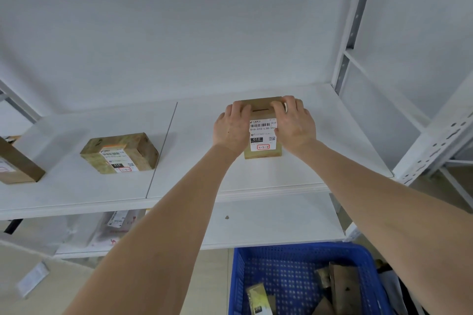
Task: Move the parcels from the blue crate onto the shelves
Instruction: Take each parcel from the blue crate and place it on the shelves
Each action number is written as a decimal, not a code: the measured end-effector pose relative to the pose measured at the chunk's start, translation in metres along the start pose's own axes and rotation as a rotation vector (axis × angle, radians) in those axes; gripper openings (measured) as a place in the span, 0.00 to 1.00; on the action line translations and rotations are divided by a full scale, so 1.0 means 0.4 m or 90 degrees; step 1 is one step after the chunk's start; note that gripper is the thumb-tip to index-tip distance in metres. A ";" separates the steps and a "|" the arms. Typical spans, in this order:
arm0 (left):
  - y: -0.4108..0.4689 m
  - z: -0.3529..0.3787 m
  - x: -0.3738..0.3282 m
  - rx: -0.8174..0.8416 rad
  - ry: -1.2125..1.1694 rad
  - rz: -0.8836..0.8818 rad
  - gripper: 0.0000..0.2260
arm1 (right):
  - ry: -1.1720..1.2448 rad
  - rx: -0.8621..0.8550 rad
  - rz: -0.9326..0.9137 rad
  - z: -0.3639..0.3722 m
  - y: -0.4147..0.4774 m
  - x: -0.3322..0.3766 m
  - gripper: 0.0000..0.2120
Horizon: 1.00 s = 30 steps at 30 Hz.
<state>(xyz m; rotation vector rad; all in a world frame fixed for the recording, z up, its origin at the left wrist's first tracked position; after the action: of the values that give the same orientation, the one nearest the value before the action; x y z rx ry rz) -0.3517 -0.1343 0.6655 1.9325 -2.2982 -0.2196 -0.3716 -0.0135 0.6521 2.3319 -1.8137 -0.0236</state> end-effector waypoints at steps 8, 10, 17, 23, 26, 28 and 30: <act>-0.140 0.024 -0.008 -0.073 -0.010 0.026 0.20 | 0.053 -0.110 -0.066 -0.019 -0.127 0.047 0.18; -0.181 0.061 -0.012 -0.075 -0.043 0.039 0.20 | 0.065 -0.117 -0.099 0.008 -0.174 0.067 0.17; -0.339 0.317 -0.052 0.227 -0.114 -0.018 0.21 | 0.062 0.153 -0.155 0.280 -0.332 0.086 0.12; -0.511 0.564 -0.051 0.441 -0.173 -0.181 0.21 | 0.106 0.458 -0.051 0.565 -0.442 -0.001 0.18; -0.584 0.689 -0.080 0.481 -0.238 -0.265 0.19 | 0.134 0.528 -0.054 0.691 -0.498 -0.037 0.22; -0.629 0.782 -0.118 0.506 -0.284 -0.326 0.19 | 0.157 0.563 -0.049 0.783 -0.534 -0.066 0.27; -0.676 0.883 -0.173 0.540 -0.329 -0.368 0.21 | 0.179 0.581 -0.043 0.875 -0.567 -0.092 0.31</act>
<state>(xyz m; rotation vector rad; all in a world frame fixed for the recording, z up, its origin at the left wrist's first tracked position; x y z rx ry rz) -0.1467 -0.1023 0.2660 3.2897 -2.2222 0.3050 -0.2077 0.0271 0.2690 2.7052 -1.8077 1.2973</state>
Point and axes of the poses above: each hand's wrist, its own y-axis towards the middle knuckle, its own z-axis out of the palm, x = y × z, the point moved 9 cm from there along y, towards the middle knuckle, and after that the axes turned 9 degrees about x, right-handed, at the moved point
